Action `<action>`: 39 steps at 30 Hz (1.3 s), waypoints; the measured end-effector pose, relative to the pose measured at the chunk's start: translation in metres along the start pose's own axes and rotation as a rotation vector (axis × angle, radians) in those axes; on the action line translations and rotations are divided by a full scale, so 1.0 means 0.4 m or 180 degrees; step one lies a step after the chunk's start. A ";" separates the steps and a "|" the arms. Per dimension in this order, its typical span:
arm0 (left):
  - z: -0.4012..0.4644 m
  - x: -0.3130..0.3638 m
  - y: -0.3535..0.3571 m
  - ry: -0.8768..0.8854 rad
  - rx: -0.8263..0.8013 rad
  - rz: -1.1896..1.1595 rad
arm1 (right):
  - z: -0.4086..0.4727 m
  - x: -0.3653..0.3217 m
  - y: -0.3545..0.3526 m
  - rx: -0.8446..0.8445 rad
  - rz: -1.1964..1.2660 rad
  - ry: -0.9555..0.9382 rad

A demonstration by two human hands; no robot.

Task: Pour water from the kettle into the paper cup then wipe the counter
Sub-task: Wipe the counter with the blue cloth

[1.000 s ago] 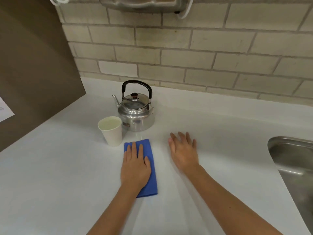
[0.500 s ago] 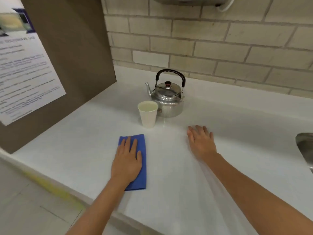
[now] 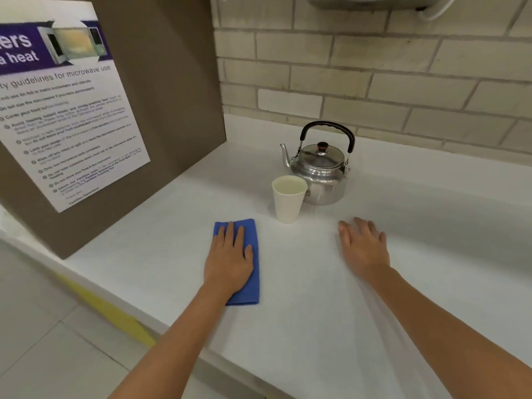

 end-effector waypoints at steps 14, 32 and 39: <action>0.546 -0.188 0.028 -0.0018 -0.0286 0.0114 | 0.113 0.029 -0.005 0.0430 0.0168 0.0804; 0.655 -0.031 0.026 0.0812 -0.0395 0.0206 | 0.126 0.000 0.002 0.0706 -0.0023 0.0890; 0.527 0.053 0.043 0.1345 -0.0181 0.0262 | 0.108 -0.018 -0.004 0.0666 -0.0041 0.0811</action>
Point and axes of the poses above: each hand's wrist, its own z-axis towards the middle knuckle, its own y-axis out of the palm, x = y × z, the point moved 8 cm from there along z, towards the middle knuckle, and after that the axes turned 9 degrees about z, right-handed, at the moved point
